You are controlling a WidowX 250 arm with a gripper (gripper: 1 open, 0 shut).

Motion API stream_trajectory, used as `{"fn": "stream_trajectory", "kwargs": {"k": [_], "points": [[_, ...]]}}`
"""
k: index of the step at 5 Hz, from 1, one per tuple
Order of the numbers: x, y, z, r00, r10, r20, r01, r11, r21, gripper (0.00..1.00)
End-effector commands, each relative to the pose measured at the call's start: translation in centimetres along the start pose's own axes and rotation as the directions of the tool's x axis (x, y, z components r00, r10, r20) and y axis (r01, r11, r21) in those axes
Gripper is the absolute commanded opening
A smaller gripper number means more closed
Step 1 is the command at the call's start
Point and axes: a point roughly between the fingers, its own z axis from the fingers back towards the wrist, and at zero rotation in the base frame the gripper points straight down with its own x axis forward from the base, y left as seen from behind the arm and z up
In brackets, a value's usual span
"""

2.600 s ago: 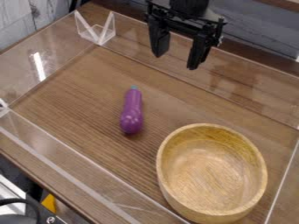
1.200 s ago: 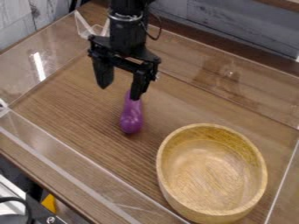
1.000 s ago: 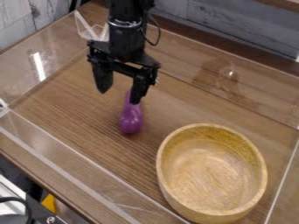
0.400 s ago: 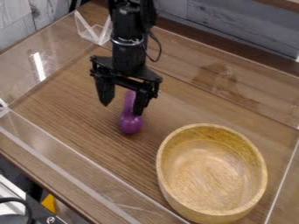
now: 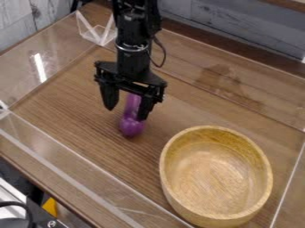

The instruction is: Put the purple eggplant in the brown bowl

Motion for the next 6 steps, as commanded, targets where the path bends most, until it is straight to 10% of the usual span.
{"fn": "stream_trajectory", "kwargs": {"k": [1,2,3,4,5,6], "points": [[0.5,-0.2,0.3,0.999,0.001,0.033,-0.001,1.000,-0.006,1.00],[0.6,-0.2,0.0,0.999,-0.003,0.032,0.003,1.000,-0.015,0.00],[0.3,-0.4,0.2,0.999,-0.017,0.035,0.018,0.999,-0.039,0.00],[0.0,-0.6,0.5,0.999,-0.034,0.036,0.036,0.997,-0.066,1.00],[0.1,-0.5,0.9,0.998,-0.042,0.047,0.045,0.996,-0.073,0.00],[0.2,-0.4,1.3,0.997,-0.045,0.059,0.049,0.996,-0.077,0.00]]}}
